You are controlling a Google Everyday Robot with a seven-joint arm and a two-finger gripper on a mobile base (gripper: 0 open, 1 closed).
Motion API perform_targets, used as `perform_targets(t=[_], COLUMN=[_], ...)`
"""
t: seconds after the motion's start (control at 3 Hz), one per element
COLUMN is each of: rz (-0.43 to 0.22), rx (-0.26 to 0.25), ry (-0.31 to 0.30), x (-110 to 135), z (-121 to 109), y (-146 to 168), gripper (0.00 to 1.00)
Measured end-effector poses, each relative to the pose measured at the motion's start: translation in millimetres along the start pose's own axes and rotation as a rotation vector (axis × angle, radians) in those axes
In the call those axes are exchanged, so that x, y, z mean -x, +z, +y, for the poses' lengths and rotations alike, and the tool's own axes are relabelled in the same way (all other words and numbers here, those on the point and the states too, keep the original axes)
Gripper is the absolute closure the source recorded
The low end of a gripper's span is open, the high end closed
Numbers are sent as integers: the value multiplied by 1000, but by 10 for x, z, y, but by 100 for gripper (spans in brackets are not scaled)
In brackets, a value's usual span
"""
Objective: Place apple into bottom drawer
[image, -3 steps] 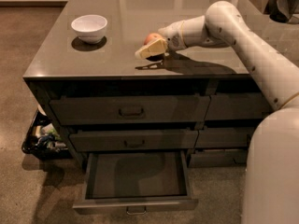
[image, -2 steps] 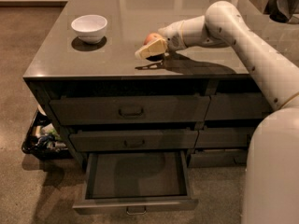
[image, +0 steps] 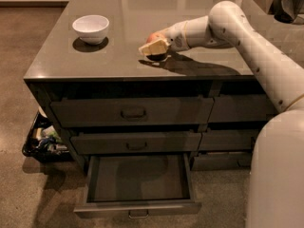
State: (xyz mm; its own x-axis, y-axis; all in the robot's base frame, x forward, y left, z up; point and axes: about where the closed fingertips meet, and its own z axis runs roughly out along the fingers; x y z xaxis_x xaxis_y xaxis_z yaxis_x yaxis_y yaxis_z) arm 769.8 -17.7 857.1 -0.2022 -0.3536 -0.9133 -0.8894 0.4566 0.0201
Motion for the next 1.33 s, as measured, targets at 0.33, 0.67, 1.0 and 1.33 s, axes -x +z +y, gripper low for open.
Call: perform_targets(t=[0.33, 0.67, 1.0, 1.33], rz=[0, 0, 12, 45], rx=[0, 0, 11, 5], ry=[0, 0, -4, -15], x=[0, 0, -15, -63], z=[0, 0, 34, 122], y=[0, 1, -33, -249], gripper=[81, 100, 100, 100])
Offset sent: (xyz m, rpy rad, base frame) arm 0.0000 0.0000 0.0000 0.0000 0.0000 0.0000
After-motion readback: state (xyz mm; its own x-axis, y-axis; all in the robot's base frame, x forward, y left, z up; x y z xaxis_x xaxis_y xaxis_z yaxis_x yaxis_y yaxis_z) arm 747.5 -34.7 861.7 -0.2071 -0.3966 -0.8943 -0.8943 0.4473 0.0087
